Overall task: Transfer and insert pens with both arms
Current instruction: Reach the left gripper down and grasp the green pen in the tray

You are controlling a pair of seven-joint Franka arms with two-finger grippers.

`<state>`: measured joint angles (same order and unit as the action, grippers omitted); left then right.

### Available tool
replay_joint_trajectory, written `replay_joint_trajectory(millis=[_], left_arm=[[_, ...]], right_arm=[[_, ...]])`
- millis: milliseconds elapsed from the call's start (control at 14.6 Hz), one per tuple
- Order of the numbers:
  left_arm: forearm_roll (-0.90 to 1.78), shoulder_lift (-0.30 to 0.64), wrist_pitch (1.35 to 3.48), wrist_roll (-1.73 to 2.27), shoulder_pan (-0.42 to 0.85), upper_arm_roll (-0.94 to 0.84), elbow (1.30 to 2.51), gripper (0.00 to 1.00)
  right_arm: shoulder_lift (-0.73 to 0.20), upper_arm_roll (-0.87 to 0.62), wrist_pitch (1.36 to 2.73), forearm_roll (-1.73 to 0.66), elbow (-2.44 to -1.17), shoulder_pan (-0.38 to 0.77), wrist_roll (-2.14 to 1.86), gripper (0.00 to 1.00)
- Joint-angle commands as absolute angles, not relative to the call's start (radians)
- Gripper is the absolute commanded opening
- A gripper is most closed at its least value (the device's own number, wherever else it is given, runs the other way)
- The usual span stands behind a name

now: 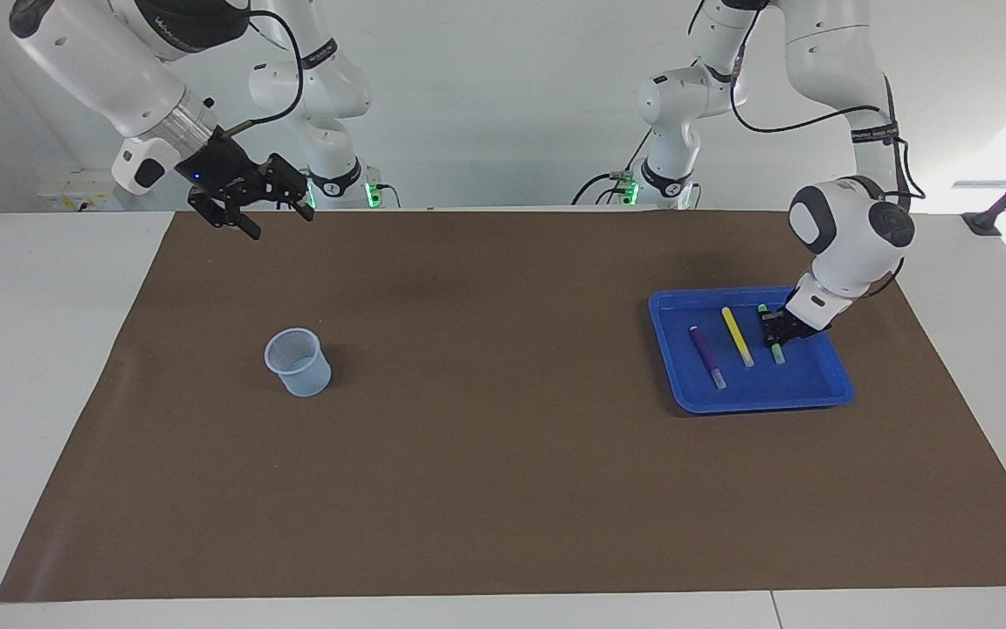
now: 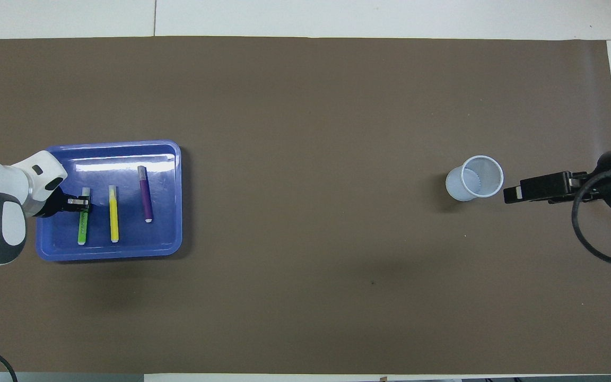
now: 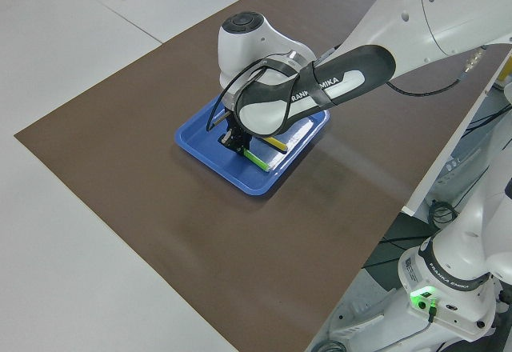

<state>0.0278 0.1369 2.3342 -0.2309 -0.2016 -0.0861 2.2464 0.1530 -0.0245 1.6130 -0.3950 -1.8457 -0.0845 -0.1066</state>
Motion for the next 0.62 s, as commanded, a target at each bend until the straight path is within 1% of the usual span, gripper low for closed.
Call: replay_joint_trajectory(millis=[0, 137, 342, 548], left_arm=[[0.038, 0.129, 2.332, -0.21, -0.203, -0.086, 2.24, 0.0], [0.038, 0.129, 2.246, -0.178, -0.193, -0.086, 2.174, 0.0], [0.038, 0.129, 2.081, -0.106, -0.186, -0.089, 2.038, 0.0], [0.038, 0.127, 1.941, 0.021, -0.149, -0.094, 1.926, 0.0]], right_arm=[[0.178, -0.026, 1.637, -0.433, -1.878, -0.094, -0.118, 1.0], [0.178, -0.026, 1.637, -0.433, -1.878, -0.094, -0.118, 1.0], [0.178, -0.026, 1.637, -0.433, -1.878, -0.086, -0.12, 1.0], [0.179, -0.026, 1.64, -0.434, -1.879, -0.083, -0.118, 1.0]])
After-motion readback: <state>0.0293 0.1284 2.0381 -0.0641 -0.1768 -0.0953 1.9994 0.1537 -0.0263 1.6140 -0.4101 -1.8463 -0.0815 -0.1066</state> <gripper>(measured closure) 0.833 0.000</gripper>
